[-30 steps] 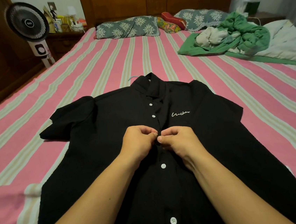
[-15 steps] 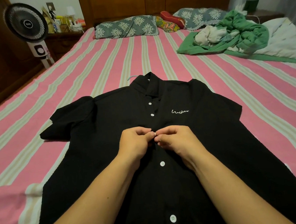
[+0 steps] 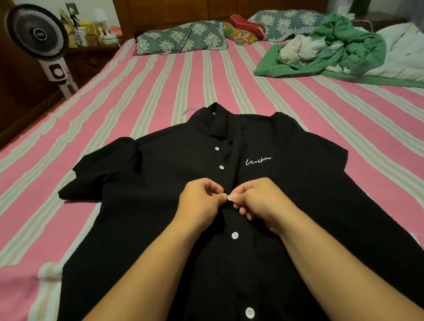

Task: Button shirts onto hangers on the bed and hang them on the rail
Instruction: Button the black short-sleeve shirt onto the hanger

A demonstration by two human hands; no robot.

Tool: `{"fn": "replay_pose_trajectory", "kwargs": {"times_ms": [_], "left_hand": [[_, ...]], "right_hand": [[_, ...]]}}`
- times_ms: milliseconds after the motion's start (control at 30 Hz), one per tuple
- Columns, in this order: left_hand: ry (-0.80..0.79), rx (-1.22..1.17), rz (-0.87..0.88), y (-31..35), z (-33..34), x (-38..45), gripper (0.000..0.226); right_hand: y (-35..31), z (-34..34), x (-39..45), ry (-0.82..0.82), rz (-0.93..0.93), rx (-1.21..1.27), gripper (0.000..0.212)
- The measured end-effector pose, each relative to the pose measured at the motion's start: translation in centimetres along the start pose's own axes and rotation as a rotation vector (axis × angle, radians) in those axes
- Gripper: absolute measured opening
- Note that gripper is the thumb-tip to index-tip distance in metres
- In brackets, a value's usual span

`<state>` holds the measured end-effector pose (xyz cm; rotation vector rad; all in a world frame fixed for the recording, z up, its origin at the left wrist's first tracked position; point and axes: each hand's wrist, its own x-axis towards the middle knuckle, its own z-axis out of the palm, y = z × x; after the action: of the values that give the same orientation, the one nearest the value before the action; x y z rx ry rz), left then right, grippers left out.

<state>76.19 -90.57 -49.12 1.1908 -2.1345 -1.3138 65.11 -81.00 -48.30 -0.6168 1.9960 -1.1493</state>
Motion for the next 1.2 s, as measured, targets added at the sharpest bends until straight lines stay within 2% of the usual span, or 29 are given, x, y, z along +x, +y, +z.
{"fn": "replay_pose_trajectory", "kwargs": {"times_ms": [67, 100, 200, 233, 333, 400, 500, 567, 633, 667, 733, 900, 967, 1033, 1067, 1200], "left_hand": [[-0.020, 0.141, 0.010, 0.3, -0.1, 0.0, 0.003], [-0.033, 0.187, 0.014, 0.4, -0.2, 0.1, 0.004], [-0.108, 0.303, 0.046, 0.5, -0.7, 0.5, 0.008], [-0.136, 0.336, 0.063, 0.5, -0.8, 0.7, 0.009], [-0.170, 0.395, 0.080, 0.5, -0.7, 1.1, 0.012], [-0.166, 0.411, 0.051, 0.5, -0.7, 1.4, 0.017], [-0.118, 0.284, 0.005, 0.8, -0.7, 2.2, 0.013], [0.065, 0.086, 0.063, 1.5, -0.5, 3.4, 0.006], [0.152, -0.025, 0.100, 2.5, 0.2, 5.4, 0.022], [0.117, -0.005, 0.094, 2.9, 0.7, 6.4, 0.026], [0.035, 0.194, 0.058, 2.7, 1.7, 8.2, 0.030], [-0.102, 0.372, 0.047, 0.7, 0.3, 9.8, 0.021], [-0.096, 0.471, 0.051, 0.8, -0.1, 10.1, 0.022], [-0.070, 0.484, 0.044, 0.7, 0.0, 10.2, 0.021], [-0.063, 0.459, 0.040, 0.7, 0.1, 10.2, 0.020], [-0.035, 0.411, 0.042, 0.4, 0.4, 10.1, 0.010]], "right_hand": [[-0.3, 0.6, -0.7, 0.147, -0.088, -0.451, 0.014], [-0.6, 0.7, -1.3, 0.229, -0.136, -0.598, 0.017], [-3.6, -1.2, -2.1, 0.485, -0.337, -0.645, 0.023], [-5.0, -1.9, -1.2, 0.489, -0.407, -0.614, 0.021], [-8.3, -1.9, 3.2, 0.228, -0.465, -0.694, 0.023], [-8.0, -1.0, 6.8, 0.119, -0.342, -0.817, 0.026], [-4.7, -1.2, 9.8, 0.155, -0.086, -0.821, 0.047], [-3.2, -1.5, 10.6, 0.198, -0.061, -0.743, 0.064], [-3.1, -1.2, 10.8, 0.156, -0.053, -0.750, 0.082], [-3.3, -1.1, 10.7, 0.122, -0.046, -0.763, 0.087], [-3.9, -1.1, 10.4, 0.058, -0.041, -0.809, 0.089], [-3.8, -0.5, 9.1, -0.006, -0.132, -0.991, 0.083], [-3.8, -0.2, 8.8, 0.021, -0.143, -0.995, 0.084], [-4.3, -0.2, 9.0, 0.025, -0.072, -0.967, 0.080], [-4.7, -0.4, 9.1, 0.038, -0.040, -0.952, 0.070], [-5.1, -1.8, 9.5, 0.179, 0.009, -0.834, 0.007]]}}
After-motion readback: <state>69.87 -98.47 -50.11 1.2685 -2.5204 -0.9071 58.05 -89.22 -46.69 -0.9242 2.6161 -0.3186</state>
